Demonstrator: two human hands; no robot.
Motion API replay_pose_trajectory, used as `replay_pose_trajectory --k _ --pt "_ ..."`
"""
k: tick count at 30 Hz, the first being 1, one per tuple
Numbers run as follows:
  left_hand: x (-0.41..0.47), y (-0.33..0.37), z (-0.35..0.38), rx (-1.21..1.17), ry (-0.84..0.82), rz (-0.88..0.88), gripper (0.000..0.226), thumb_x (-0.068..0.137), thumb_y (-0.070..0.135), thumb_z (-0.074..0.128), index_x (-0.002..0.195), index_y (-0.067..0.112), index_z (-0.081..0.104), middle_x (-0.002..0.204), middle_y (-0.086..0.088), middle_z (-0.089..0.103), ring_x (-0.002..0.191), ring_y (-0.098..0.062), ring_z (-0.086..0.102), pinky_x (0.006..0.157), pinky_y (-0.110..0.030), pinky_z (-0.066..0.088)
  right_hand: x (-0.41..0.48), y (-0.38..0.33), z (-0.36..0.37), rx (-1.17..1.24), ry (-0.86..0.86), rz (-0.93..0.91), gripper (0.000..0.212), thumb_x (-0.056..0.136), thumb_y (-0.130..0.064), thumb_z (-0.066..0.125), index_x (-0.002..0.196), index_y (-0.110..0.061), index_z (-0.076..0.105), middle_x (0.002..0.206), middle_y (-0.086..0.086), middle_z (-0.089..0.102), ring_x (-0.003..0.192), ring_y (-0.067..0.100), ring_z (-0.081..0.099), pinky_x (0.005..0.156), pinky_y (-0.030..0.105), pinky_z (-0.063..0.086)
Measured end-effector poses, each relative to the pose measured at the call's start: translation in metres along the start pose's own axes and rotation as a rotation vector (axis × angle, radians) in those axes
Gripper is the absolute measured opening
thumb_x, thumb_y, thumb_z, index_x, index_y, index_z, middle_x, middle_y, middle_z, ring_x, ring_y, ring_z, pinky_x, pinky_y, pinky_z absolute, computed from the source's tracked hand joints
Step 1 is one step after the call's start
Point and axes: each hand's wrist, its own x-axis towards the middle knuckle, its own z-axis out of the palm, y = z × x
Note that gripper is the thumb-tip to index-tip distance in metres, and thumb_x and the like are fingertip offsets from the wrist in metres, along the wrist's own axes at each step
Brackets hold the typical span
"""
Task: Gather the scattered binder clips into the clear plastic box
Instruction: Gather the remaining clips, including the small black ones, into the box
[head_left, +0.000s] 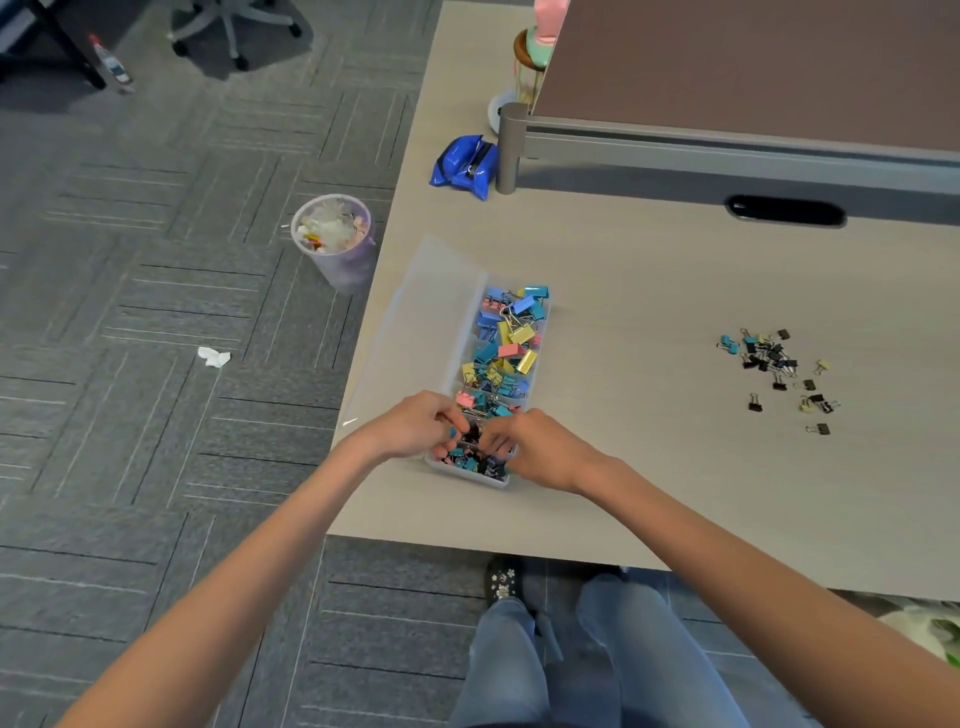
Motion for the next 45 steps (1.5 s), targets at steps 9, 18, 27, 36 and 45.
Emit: replay_pose_trajectory --k 9,18,27,36,45 --pt "-0.004 -0.008 0.019 0.103 0.150 0.299 0.031 0.086 -0.015 0.046 0.098 0.008 0.062 0.089 -0.008 0.066 0.085 -0.019 0.065 0.075 -0.037 0.057 -0.013 0.009 -0.002 0.288 0.113 0.006 0.036 0.080 0.015 0.049 0.105 -0.005 0.066 0.100 0.011 0.070 0.080 0.003 0.064 0.077 0.011 0.050" --pt "0.001 -0.017 0.050 0.307 0.130 0.482 0.027 0.089 -0.002 0.055 0.107 0.018 0.054 0.096 0.011 0.063 0.093 -0.002 0.059 0.083 -0.028 0.051 -0.028 0.028 0.006 0.343 0.459 0.213 0.029 0.085 0.005 0.046 0.090 -0.020 0.060 0.088 0.001 0.065 0.071 0.016 0.064 0.068 0.028 0.052" --pt "-0.002 -0.017 0.052 0.351 0.207 0.494 0.032 0.085 -0.001 0.061 0.109 0.019 0.056 0.107 0.008 0.065 0.098 -0.005 0.061 0.086 -0.033 0.052 -0.036 0.030 0.012 0.408 0.427 0.267 0.030 0.084 0.009 0.046 0.089 -0.016 0.061 0.089 0.008 0.064 0.066 0.016 0.064 0.057 0.016 0.048" --pt "0.006 0.017 0.062 0.218 0.313 0.527 0.021 0.086 0.000 0.060 0.099 0.017 0.062 0.093 0.008 0.065 0.087 -0.006 0.061 0.078 -0.031 0.053 -0.041 0.042 0.000 0.524 0.504 0.281 0.028 0.082 0.009 0.047 0.088 -0.012 0.064 0.083 0.009 0.067 0.062 0.016 0.065 0.058 0.024 0.052" --pt "0.060 0.095 0.107 0.200 0.290 0.554 0.019 0.085 0.000 0.061 0.094 0.016 0.063 0.089 0.005 0.066 0.084 -0.008 0.062 0.077 -0.032 0.052 -0.076 0.101 -0.046 0.597 0.651 0.364 0.029 0.081 0.009 0.046 0.083 -0.015 0.062 0.083 0.013 0.067 0.059 0.015 0.062 0.054 0.020 0.050"
